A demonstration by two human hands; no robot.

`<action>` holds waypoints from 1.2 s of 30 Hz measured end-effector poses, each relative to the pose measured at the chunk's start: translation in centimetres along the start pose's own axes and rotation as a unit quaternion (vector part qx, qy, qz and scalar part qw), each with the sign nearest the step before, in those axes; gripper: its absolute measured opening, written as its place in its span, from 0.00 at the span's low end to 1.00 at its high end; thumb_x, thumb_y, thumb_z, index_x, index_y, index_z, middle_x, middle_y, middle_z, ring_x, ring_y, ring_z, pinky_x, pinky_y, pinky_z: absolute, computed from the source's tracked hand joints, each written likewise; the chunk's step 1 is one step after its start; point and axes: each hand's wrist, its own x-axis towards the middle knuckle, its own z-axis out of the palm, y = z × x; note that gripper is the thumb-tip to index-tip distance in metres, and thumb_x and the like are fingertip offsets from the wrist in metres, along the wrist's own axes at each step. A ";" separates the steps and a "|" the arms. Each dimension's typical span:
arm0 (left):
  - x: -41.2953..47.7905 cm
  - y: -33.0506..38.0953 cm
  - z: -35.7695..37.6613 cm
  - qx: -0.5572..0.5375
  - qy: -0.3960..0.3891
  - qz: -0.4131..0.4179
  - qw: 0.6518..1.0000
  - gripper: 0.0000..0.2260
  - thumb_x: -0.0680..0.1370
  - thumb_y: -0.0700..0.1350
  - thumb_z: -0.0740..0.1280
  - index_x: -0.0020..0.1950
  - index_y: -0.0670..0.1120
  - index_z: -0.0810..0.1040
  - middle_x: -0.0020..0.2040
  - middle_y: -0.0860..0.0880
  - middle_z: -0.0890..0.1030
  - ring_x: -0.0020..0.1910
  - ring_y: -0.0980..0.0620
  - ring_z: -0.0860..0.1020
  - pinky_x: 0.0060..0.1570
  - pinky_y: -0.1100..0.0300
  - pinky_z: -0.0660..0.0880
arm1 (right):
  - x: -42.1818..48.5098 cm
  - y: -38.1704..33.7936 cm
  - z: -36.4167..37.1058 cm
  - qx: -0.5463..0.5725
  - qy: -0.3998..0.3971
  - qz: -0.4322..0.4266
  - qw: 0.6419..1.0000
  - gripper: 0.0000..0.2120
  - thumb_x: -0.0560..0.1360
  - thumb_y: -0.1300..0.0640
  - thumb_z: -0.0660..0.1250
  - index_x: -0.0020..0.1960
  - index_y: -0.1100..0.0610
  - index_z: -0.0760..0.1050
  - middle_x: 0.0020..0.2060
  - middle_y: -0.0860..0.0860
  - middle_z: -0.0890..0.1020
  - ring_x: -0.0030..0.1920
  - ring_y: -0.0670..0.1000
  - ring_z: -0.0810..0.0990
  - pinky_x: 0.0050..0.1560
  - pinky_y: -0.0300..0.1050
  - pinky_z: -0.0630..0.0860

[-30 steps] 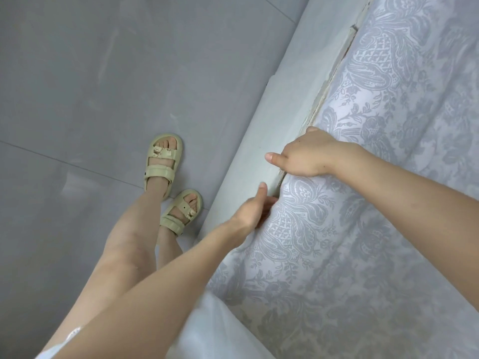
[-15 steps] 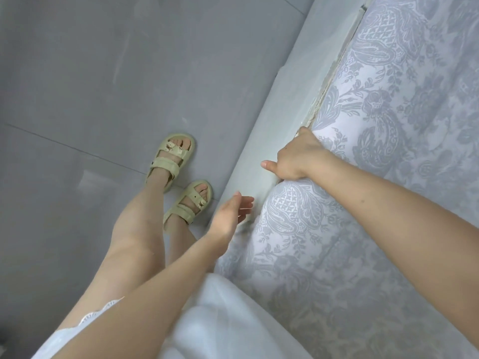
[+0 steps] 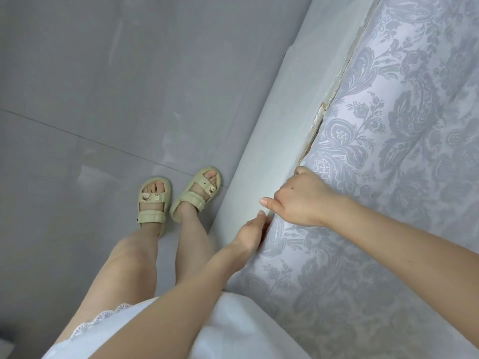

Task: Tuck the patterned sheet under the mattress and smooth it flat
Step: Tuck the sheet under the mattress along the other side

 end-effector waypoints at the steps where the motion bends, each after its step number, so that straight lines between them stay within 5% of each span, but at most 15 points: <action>1: 0.0 0.2 0.4 -0.013 -0.011 -0.001 1.000 0.24 0.83 0.55 0.43 0.56 0.50 0.78 0.50 0.53 0.81 0.48 0.59 0.79 0.45 0.72 0.73 | 0.1 -0.2 0.2 -0.004 0.003 0.005 1.000 0.33 0.81 0.41 0.39 0.48 0.54 0.80 0.47 0.52 0.83 0.53 0.52 0.77 0.60 0.48 0.59; 4: 0.6 0.6 1.5 0.021 -0.059 -0.009 0.998 0.26 0.81 0.60 0.43 0.63 0.52 0.75 0.58 0.51 0.79 0.53 0.56 0.77 0.53 0.66 0.72 | -0.3 -0.9 0.6 -0.024 -0.013 0.031 0.999 0.34 0.80 0.41 0.39 0.51 0.56 0.80 0.50 0.54 0.83 0.55 0.52 0.77 0.64 0.49 0.59; 8: 0.8 1.0 -0.3 -0.001 -0.091 -0.018 0.996 0.24 0.83 0.56 0.45 0.53 0.48 0.79 0.47 0.52 0.82 0.42 0.57 0.79 0.40 0.67 0.75 | 1.3 -1.9 0.7 -0.046 -0.104 0.072 0.991 0.35 0.80 0.38 0.37 0.60 0.55 0.77 0.60 0.54 0.79 0.64 0.51 0.72 0.68 0.51 0.54; 12: -0.3 -2.1 -3.6 -0.070 0.057 0.057 0.994 0.22 0.83 0.52 0.49 0.47 0.44 0.80 0.47 0.45 0.82 0.48 0.48 0.79 0.53 0.58 0.75 | 3.8 -2.8 1.9 -0.056 -0.188 0.103 0.975 0.38 0.77 0.34 0.34 0.65 0.54 0.73 0.66 0.53 0.75 0.69 0.52 0.67 0.67 0.50 0.56; 14: -1.4 -4.8 -4.2 -0.022 0.069 0.084 0.994 0.22 0.83 0.52 0.49 0.47 0.45 0.80 0.49 0.45 0.82 0.49 0.48 0.78 0.55 0.54 0.74 | 4.3 -2.9 2.2 -0.056 -0.211 0.119 0.969 0.39 0.76 0.33 0.34 0.67 0.53 0.72 0.67 0.52 0.73 0.70 0.52 0.67 0.66 0.49 0.58; 18: -1.5 -8.3 -2.6 0.092 0.003 0.034 0.995 0.24 0.81 0.59 0.45 0.55 0.56 0.81 0.57 0.51 0.81 0.57 0.51 0.78 0.64 0.54 0.69 | 2.3 -3.5 1.8 -0.020 -0.065 0.104 0.992 0.34 0.79 0.38 0.37 0.51 0.54 0.78 0.56 0.54 0.81 0.61 0.53 0.75 0.64 0.49 0.59; 21: -1.1 -8.0 -0.7 -0.010 -0.034 -0.023 0.999 0.25 0.81 0.59 0.45 0.53 0.51 0.80 0.56 0.47 0.82 0.47 0.53 0.79 0.52 0.59 0.74 | -0.3 -5.7 2.2 -0.020 0.059 0.076 0.995 0.34 0.80 0.41 0.38 0.41 0.55 0.79 0.41 0.53 0.83 0.49 0.53 0.78 0.61 0.48 0.60; 25: -0.8 -7.7 0.1 -0.061 -0.101 -0.052 0.992 0.26 0.80 0.63 0.48 0.52 0.49 0.80 0.50 0.48 0.83 0.43 0.54 0.80 0.40 0.65 0.74 | -0.6 -8.4 3.7 -0.028 -0.046 0.076 0.996 0.36 0.79 0.38 0.37 0.49 0.55 0.81 0.49 0.54 0.82 0.56 0.52 0.76 0.65 0.50 0.56; 28: -1.1 -8.6 -2.1 -0.080 -0.083 -0.009 0.993 0.26 0.81 0.61 0.47 0.51 0.46 0.79 0.50 0.46 0.84 0.44 0.55 0.80 0.46 0.66 0.74 | 0.7 -8.9 4.9 -0.052 -0.103 0.089 0.989 0.36 0.79 0.37 0.36 0.56 0.54 0.78 0.56 0.53 0.81 0.62 0.51 0.73 0.67 0.52 0.53; 30: -1.9 -9.8 -4.2 -0.112 0.011 0.053 0.992 0.24 0.83 0.55 0.48 0.52 0.44 0.80 0.49 0.46 0.83 0.48 0.51 0.80 0.54 0.60 0.76 | 1.4 -9.2 5.4 -0.063 -0.128 0.092 0.985 0.36 0.79 0.37 0.35 0.58 0.54 0.77 0.59 0.53 0.79 0.65 0.51 0.72 0.69 0.53 0.52; 33: -3.2 -13.2 -6.2 -0.034 0.119 0.107 0.986 0.21 0.83 0.50 0.50 0.46 0.45 0.80 0.45 0.47 0.82 0.47 0.48 0.78 0.56 0.55 0.74 | 1.7 -10.0 5.6 -0.077 -0.122 0.096 0.985 0.36 0.79 0.37 0.35 0.58 0.54 0.77 0.58 0.53 0.79 0.64 0.52 0.72 0.69 0.53 0.53; 36: -4.3 -16.9 -5.1 0.031 0.037 0.037 0.998 0.22 0.82 0.56 0.49 0.51 0.49 0.82 0.52 0.49 0.82 0.52 0.50 0.79 0.59 0.57 0.72 | 0.6 -11.3 6.5 -0.066 -0.044 0.090 0.993 0.35 0.80 0.38 0.37 0.52 0.55 0.79 0.52 0.53 0.82 0.58 0.53 0.76 0.66 0.52 0.56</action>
